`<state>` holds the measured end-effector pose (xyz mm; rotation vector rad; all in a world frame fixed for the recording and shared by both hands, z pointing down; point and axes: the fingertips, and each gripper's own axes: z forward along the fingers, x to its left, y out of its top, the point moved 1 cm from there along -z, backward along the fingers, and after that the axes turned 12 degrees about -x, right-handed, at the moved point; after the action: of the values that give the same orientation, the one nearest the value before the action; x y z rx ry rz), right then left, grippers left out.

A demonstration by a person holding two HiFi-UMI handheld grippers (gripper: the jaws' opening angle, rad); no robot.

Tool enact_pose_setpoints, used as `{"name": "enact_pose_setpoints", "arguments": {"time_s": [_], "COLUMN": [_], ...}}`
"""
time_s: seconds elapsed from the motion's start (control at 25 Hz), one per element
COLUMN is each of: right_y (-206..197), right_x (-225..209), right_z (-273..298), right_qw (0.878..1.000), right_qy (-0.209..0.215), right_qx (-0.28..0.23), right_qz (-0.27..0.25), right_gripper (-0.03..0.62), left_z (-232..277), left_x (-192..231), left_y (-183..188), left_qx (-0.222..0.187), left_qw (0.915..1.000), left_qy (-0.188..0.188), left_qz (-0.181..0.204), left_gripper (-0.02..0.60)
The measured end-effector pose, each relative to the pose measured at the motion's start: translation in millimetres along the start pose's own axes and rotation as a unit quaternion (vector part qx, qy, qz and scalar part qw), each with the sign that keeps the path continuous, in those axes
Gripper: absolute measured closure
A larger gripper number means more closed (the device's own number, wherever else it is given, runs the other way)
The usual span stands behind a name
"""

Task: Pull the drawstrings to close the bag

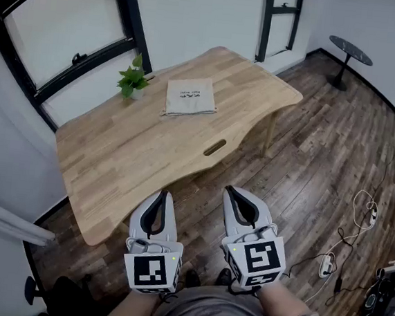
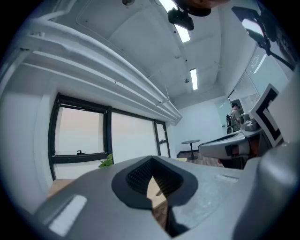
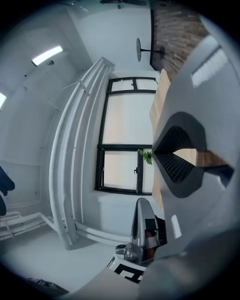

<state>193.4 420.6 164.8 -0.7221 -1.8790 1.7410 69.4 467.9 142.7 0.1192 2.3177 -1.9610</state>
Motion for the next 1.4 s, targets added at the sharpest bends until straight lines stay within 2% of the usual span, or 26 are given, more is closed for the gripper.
{"name": "enact_pose_setpoints", "arguments": {"time_s": [0.4, 0.76, 1.08, 1.4], "right_y": [-4, -6, -21, -52], "right_x": [-30, -55, -66, -72], "right_z": [-15, -20, 7, 80], "right_qw": [1.0, 0.998, 0.997, 0.997], "right_qy": [0.004, 0.031, 0.045, 0.048], "right_qx": [-0.005, -0.019, -0.008, 0.022], "right_qz": [0.011, 0.043, 0.059, 0.051], "right_gripper": [0.568, 0.565, 0.565, 0.565], "left_z": [10, 26, 50, 110], "left_x": [-33, -63, -48, 0], "left_y": [-3, 5, -10, -56], "left_qx": [0.007, 0.001, 0.018, 0.03], "left_qw": [0.9999, 0.9992, 0.9988, 0.9991], "left_qy": [-0.003, 0.004, 0.018, 0.014], "left_qz": [0.009, 0.04, 0.042, 0.025], "left_gripper": [0.578, 0.578, 0.578, 0.578]}}
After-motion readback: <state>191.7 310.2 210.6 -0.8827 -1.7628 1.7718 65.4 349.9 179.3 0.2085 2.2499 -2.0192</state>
